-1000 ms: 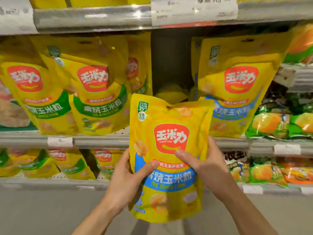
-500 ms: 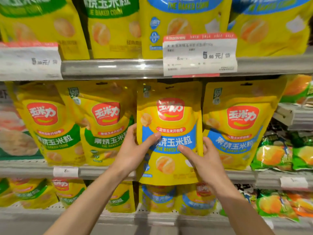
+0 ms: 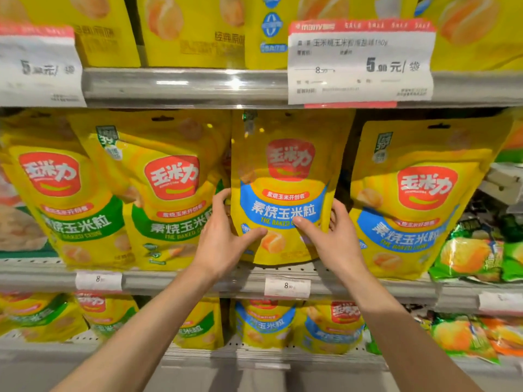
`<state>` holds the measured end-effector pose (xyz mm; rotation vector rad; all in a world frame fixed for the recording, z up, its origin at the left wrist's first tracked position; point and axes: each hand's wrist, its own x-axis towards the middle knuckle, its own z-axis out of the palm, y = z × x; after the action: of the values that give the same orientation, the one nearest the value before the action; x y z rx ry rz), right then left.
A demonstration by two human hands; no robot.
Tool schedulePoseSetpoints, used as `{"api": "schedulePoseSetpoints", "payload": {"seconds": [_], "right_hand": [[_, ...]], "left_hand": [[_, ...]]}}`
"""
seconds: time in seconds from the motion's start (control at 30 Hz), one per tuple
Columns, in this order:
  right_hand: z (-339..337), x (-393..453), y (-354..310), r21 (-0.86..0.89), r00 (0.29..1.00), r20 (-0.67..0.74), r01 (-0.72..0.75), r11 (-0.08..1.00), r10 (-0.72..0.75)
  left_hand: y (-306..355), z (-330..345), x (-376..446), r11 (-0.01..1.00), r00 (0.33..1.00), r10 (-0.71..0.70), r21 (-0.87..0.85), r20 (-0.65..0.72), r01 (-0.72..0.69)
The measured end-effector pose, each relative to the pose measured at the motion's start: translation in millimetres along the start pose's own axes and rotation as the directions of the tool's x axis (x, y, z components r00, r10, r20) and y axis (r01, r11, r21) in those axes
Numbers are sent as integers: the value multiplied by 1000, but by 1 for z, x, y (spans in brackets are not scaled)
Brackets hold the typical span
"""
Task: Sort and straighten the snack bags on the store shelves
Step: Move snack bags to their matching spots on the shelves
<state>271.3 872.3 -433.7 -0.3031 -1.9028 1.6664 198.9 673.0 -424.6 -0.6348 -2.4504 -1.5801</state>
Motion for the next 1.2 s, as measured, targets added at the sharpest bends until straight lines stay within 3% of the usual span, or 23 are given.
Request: {"api": "schedulePoseSetpoints", "payload": {"seconds": [0.2, 0.63, 0.87, 1.03, 1.2], "right_hand": [[-7, -20, 20, -180, 1000, 1, 13, 984, -13], [-10, -40, 10, -311, 1000, -12, -6, 950, 3], [-15, -62, -6, -427, 991, -87, 52, 903, -98], [-41, -84, -14, -533, 946, -206, 106, 840, -250], [-104, -86, -23, -550, 904, -348, 18, 835, -248]], "left_hand": [[-18, 5, -17, 998, 1000, 19, 67, 1, -19], [-17, 4, -34, 998, 999, 18, 59, 39, -20], [-1, -4, -54, 998, 1000, 8, 65, -7, -7], [11, -2, -83, 963, 960, 213, 206, -182, -174], [44, 43, -100, 936, 953, 303, 179, 21, -302]]}}
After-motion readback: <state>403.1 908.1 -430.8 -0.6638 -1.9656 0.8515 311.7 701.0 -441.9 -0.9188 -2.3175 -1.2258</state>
